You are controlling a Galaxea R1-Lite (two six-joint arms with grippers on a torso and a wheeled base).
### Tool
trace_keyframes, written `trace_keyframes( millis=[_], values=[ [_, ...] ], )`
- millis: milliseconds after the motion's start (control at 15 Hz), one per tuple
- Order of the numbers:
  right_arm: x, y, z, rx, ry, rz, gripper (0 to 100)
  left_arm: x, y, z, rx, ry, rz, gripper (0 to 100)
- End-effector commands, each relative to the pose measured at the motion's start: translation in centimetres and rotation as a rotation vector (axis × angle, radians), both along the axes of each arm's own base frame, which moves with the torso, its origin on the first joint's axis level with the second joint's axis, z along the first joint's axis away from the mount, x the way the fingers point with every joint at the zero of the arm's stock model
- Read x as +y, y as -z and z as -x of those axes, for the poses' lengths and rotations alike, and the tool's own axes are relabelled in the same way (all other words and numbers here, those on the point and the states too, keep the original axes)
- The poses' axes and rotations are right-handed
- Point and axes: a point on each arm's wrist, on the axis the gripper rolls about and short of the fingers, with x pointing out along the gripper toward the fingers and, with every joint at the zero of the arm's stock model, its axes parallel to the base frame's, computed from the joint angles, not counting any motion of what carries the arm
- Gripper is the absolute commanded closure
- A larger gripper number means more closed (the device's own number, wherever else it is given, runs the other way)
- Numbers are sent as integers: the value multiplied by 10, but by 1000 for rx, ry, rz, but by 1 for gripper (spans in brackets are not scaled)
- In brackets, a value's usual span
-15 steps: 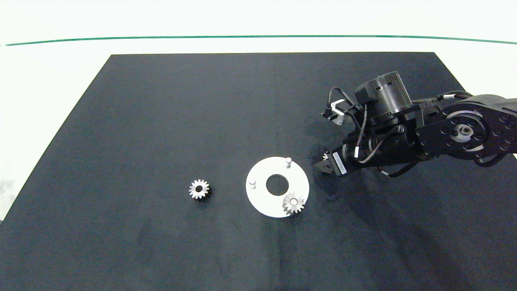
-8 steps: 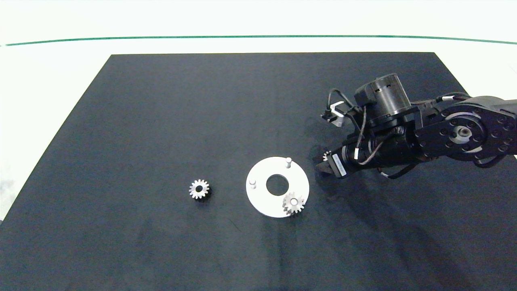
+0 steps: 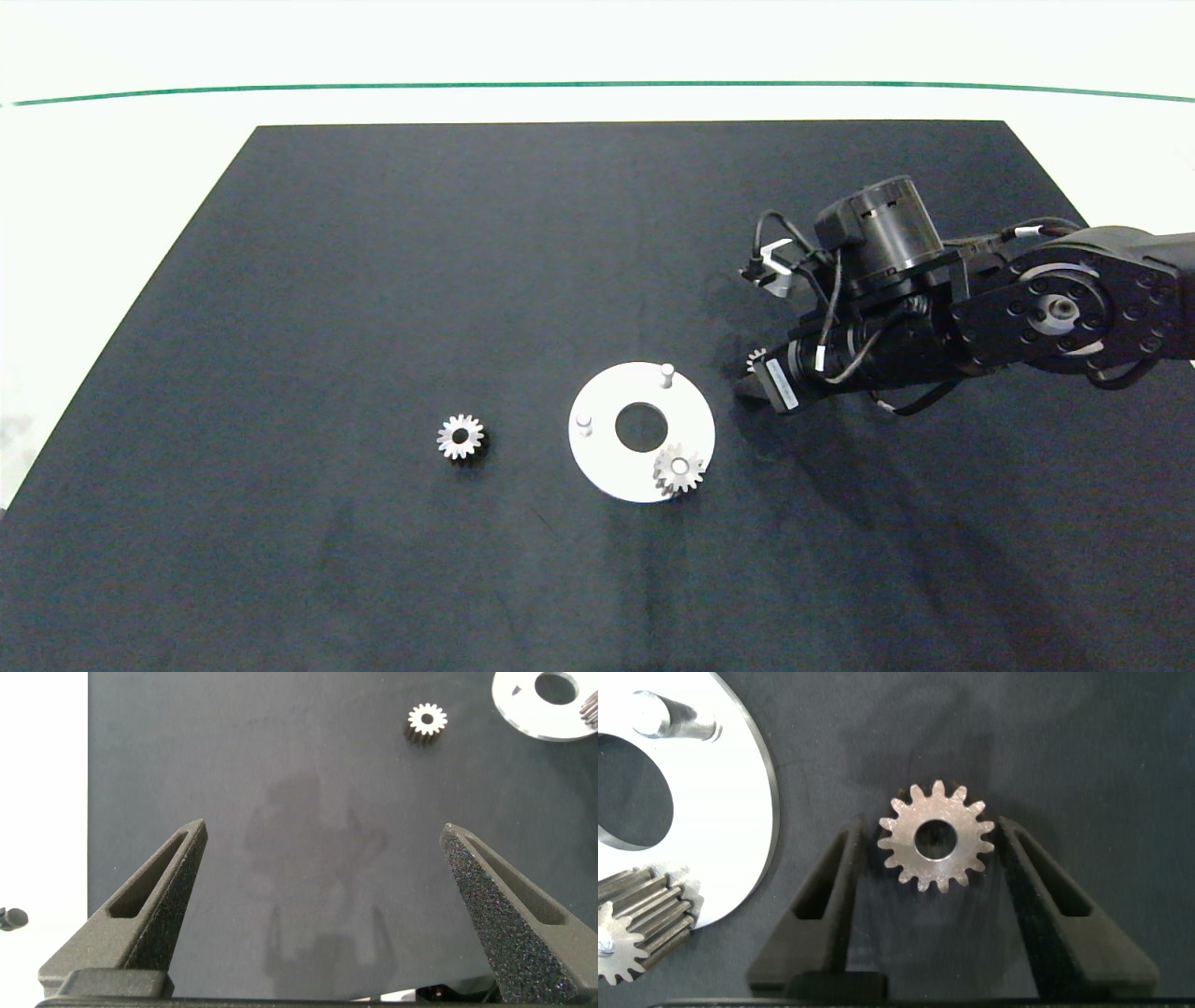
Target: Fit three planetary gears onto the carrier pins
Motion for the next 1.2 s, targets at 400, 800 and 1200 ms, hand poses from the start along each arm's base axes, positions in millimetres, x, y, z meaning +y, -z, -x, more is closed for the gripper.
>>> trace_keyframes(
  millis=[400,800,1200],
  values=[
    [3,4,-7,-17,-4,-10,61,0,-1,0,0,3,-1,0],
    [1,6,-7,-9,-1,-9,73,0,-2,0,-5,0,0,0],
    [-1,7,-4,-1,-1,-2,85,0,-5,2,-17,0,0,0]
  ],
)
